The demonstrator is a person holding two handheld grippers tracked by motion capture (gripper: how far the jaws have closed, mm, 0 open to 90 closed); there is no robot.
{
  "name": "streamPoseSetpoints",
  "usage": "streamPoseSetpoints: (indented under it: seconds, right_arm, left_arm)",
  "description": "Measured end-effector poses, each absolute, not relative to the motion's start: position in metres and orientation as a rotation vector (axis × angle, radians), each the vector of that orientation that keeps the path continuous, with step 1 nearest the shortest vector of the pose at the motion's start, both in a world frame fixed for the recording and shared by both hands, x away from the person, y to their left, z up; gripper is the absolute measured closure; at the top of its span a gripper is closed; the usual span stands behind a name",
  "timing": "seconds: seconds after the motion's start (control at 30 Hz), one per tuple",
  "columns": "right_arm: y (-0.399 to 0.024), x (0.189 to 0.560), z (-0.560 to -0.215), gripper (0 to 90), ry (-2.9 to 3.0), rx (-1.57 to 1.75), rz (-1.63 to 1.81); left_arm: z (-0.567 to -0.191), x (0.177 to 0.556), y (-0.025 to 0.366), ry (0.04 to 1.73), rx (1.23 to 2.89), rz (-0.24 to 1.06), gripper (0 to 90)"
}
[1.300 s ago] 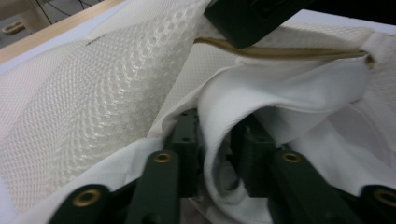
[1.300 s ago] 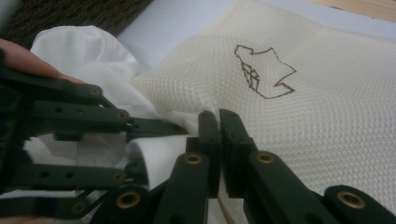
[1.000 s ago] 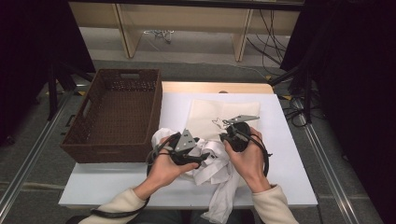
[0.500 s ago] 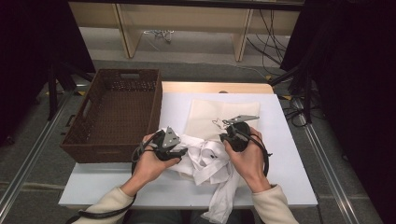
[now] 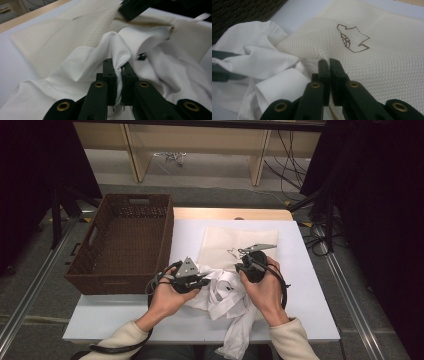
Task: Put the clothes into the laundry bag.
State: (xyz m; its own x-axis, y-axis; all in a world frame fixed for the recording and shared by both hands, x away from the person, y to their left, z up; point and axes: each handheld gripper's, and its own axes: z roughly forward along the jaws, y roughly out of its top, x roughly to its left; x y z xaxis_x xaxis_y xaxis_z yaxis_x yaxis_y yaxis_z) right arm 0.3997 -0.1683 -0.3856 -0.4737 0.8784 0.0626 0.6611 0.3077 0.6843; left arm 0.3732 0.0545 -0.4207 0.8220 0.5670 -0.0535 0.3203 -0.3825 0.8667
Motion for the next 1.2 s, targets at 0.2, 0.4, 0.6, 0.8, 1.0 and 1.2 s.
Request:
streamPoseSetpoints:
  seconds: [0.2,0.4,0.6,0.8,1.0,1.2]
  right_arm:
    - [-0.166,0.397,-0.383,89.3,2.259,1.373,0.954]
    - [-0.166,0.396,-0.382,89.3,2.248,1.330,0.972]
    - [-0.164,0.394,-0.380,89.3,2.263,1.333,0.974]
    - [-0.162,0.393,-0.381,89.3,2.275,1.355,0.985]
    - [-0.167,0.394,-0.379,89.3,2.251,1.364,0.983]
    - [-0.169,0.396,-0.380,89.3,2.253,1.372,0.979]
  left_arm:
    - [-0.419,0.375,0.028,0.591,2.001,0.319,84.4]
    - [-0.430,0.386,0.009,0.632,2.019,0.323,84.3]
    - [-0.443,0.402,0.005,0.653,2.045,0.360,84.0]
    - [-0.453,0.410,0.005,0.685,2.042,0.353,82.3]
    - [-0.441,0.398,0.018,0.678,2.004,0.335,61.6]
    - [-0.430,0.381,0.030,0.624,1.999,0.327,42.6]
